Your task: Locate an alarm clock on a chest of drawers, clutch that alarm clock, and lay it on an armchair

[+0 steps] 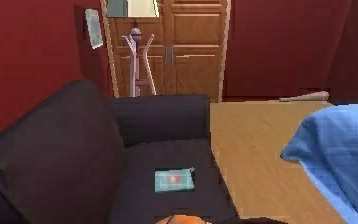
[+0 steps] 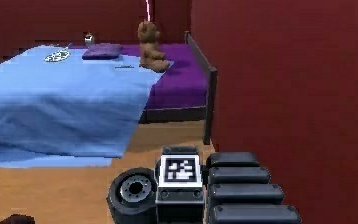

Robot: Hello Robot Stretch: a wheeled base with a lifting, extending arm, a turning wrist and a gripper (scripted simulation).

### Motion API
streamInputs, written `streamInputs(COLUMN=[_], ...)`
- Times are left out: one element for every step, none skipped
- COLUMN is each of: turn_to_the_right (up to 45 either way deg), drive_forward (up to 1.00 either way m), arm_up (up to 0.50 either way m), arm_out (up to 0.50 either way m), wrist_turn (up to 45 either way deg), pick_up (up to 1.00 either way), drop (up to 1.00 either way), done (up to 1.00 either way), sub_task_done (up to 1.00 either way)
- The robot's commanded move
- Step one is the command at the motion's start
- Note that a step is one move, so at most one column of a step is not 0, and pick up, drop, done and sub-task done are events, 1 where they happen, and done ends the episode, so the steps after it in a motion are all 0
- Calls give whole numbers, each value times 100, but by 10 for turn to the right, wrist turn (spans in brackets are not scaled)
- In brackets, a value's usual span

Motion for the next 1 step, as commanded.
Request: streamInputs(turn_to_the_right=[-360], drive_forward=[0], arm_up=[0], arm_out=[0], wrist_turn=[0], pick_up=[0], drop=[0], done=[0], sub_task_done=[0])
